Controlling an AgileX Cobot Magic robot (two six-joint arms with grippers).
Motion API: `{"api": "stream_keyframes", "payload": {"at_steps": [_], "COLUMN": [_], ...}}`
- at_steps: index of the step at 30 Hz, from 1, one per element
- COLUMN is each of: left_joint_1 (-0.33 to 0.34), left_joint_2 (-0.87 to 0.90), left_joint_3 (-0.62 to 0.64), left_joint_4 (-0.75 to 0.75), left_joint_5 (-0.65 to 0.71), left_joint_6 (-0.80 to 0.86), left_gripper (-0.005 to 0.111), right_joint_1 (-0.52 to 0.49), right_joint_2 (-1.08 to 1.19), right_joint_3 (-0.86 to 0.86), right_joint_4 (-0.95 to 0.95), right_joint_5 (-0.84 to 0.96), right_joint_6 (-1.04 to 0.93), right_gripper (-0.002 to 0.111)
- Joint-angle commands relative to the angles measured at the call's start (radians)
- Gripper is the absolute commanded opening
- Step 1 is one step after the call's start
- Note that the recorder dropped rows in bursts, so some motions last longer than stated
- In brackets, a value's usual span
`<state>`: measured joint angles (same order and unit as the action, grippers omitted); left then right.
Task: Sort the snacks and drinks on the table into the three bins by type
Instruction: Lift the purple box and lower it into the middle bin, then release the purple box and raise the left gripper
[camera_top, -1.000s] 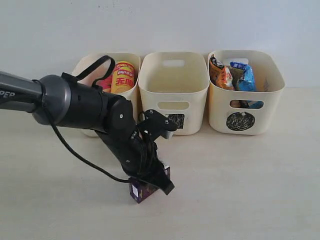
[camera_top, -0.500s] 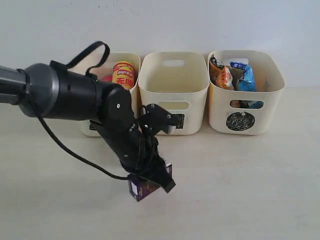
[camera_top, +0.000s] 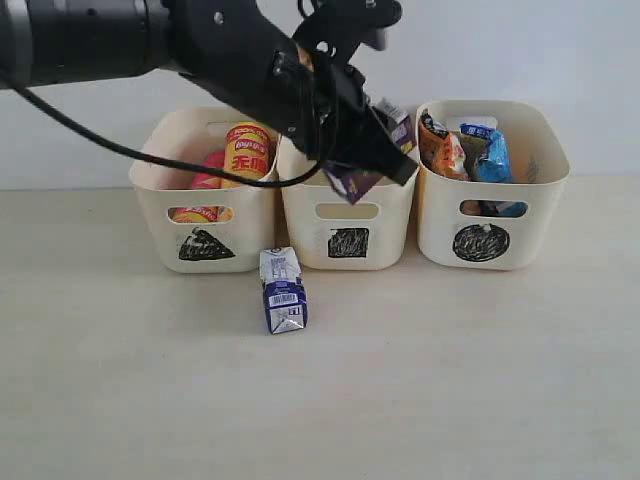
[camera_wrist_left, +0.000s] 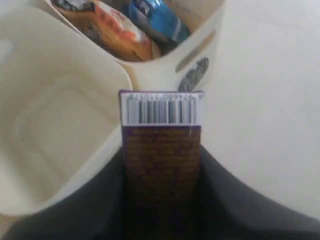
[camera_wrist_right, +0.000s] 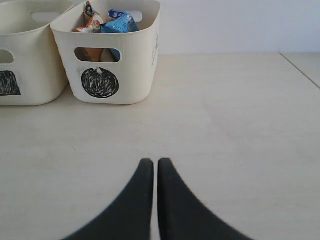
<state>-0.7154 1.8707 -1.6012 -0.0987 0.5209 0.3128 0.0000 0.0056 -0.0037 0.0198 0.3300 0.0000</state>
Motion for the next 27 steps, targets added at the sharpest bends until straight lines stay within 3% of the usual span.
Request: {"api": "stream_keyframes", "payload": {"at_steps": [1, 7, 14, 16, 23, 27], "left_joint_1": [0.02, 0.086, 0.111, 0.111, 0.111, 0.111], "left_joint_2": [0.098, 0.324, 0.421, 0.421, 0.421, 0.421], "left_joint_3": [-0.14, -0.348, -0.424, -0.424, -0.424, -0.424], "left_joint_4": [0.047, 0.064, 0.082, 0.099, 0.114, 0.114], "left_joint_5": [-0.134, -0.294, -0.308, -0.287, -0.233, -0.231], "left_joint_6": [-0.006, -0.01, -0.01, -0.01, -0.01, -0.01], "left_gripper": [0.004, 0.004, 0.004, 0.012, 0.058, 0.072], "right_joint_1": [-0.001, -0.001, -0.001, -0.001, -0.001, -0.001], "right_joint_2": [-0.006, -0.006, -0.006, -0.006, -0.006, -0.006], "right_joint_3": [0.004, 0.004, 0.004, 0.004, 0.004, 0.004], "right_joint_4": [0.001, -0.002, -0.002, -0.002, -0.002, -0.002], "right_joint_5": [-0.004, -0.007, -0.007, -0.007, -0.007, -0.007], "right_joint_6": [0.0, 0.0, 0.0, 0.0, 0.0, 0.0], "right_gripper": [0.0, 0.0, 0.0, 0.0, 0.0, 0.0]}}
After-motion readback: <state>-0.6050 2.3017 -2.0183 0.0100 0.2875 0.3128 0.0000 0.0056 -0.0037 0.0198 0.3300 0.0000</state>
